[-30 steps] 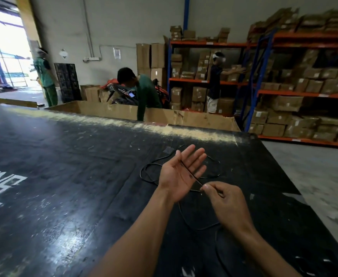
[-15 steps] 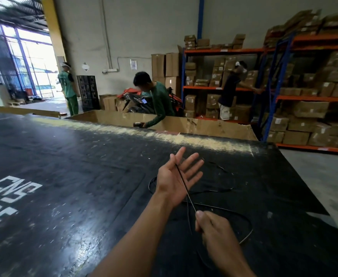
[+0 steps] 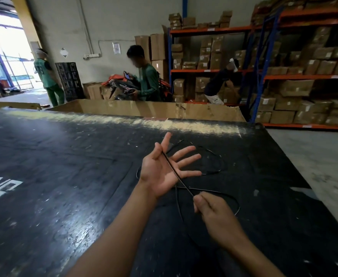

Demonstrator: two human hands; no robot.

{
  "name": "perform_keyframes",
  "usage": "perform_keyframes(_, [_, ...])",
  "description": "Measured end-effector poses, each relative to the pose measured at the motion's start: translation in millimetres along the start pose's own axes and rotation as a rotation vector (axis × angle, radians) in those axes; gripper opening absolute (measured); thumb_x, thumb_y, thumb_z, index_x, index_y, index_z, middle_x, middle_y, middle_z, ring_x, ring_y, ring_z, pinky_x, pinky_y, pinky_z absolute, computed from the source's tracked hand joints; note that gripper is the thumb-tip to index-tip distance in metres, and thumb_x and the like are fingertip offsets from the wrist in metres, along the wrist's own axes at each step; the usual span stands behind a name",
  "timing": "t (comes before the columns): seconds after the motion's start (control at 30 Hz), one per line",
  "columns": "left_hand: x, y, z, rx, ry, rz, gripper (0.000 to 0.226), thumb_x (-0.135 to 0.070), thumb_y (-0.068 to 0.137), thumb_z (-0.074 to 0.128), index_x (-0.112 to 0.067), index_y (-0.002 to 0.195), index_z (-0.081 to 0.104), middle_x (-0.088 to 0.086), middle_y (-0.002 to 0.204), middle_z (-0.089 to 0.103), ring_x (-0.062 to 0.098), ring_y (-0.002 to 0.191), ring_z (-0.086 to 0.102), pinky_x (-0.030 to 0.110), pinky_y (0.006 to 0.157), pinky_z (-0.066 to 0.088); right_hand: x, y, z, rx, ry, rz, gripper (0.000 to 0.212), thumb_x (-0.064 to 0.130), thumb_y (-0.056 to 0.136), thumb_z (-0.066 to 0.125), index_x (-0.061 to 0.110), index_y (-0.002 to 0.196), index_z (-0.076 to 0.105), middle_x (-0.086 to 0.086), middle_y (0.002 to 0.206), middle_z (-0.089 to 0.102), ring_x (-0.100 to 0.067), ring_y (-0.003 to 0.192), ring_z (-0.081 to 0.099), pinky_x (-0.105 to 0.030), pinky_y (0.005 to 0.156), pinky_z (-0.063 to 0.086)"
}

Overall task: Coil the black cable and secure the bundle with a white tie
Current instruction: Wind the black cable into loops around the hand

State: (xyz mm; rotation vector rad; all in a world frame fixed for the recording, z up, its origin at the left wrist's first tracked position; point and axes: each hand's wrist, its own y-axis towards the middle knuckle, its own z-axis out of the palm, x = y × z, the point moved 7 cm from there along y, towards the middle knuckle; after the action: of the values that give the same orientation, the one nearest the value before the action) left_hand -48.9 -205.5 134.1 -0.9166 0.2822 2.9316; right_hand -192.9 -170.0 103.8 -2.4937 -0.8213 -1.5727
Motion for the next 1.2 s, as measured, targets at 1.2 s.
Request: perform_keyframes(1.2, [27.1,-87.6,-34.3,-0.11,0.605,-0.643,0.047,-0.057,0.093,0.043,-0.047,0.139,0.048,0.024,0.144,0.04,0.05,0.129,0.043,0.07,0.106,0.03,68.7,132.2,-83.1,-0.138,-0.701,-0.254,0.038,0.062,0.069,0.071,0.026,0.065,0.061,0.001,0.074,0.066,-0.019,0.071,0.061,-0.03,0.061,0.043])
